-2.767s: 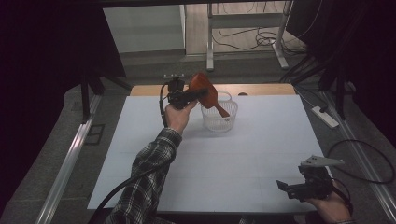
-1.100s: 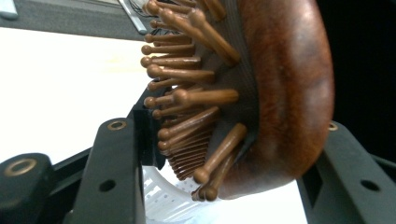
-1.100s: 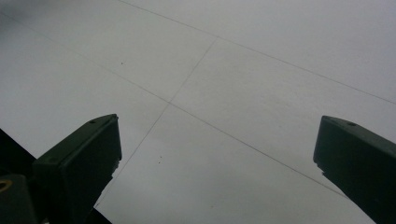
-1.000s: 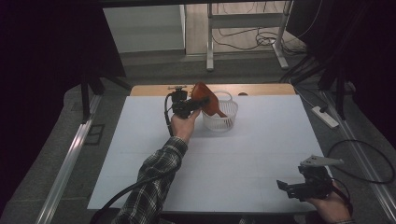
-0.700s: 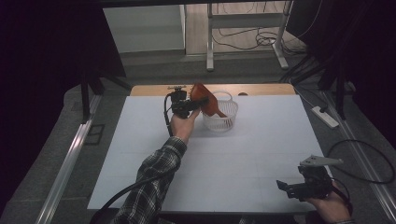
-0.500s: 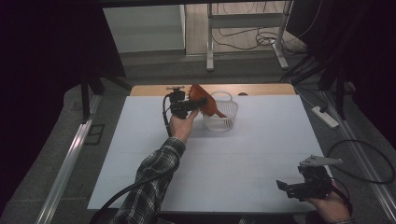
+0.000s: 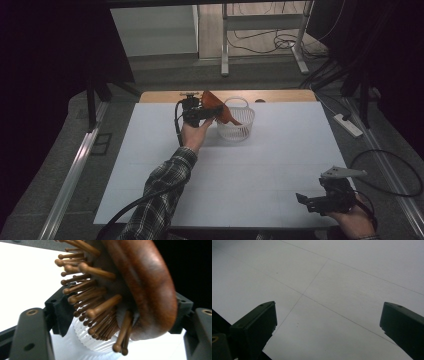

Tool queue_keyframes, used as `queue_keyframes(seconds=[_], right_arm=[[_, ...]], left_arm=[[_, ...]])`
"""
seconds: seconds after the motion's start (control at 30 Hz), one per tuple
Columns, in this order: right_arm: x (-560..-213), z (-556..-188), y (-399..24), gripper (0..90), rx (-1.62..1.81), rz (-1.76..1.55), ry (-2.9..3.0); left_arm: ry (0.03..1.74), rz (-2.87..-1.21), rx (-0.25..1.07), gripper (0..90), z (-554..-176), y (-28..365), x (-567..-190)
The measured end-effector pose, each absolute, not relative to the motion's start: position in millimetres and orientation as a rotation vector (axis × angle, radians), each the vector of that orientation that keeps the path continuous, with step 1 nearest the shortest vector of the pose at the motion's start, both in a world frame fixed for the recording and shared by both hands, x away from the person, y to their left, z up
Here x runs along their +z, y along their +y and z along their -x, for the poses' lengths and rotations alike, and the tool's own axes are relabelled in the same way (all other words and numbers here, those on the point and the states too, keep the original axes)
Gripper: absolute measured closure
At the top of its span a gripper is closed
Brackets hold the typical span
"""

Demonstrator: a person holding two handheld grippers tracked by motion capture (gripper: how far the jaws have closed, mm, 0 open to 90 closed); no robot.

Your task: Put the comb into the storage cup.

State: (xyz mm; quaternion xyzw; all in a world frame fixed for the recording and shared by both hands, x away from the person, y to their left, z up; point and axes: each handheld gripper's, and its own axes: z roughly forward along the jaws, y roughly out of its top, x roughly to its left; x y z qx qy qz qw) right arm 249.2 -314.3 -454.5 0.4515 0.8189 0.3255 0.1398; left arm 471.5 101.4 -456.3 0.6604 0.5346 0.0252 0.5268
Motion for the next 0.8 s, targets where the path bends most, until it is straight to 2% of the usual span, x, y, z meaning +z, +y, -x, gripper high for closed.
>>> queue_keyframes(seconds=[0.4, 0.8], right_arm=[[-454.6, -249.0, -314.3, 0.7, 0.937, -1.302, 2.367], [-454.8, -249.1, -313.9, 0.7, 0.933, -1.302, 2.368]], left_arm=[[1.261, -1.626, 0.117, 10.9, -469.7, 101.4, -452.7], [1.218, -1.673, 0.127, 6.7, -466.2, 107.3, -451.2]])
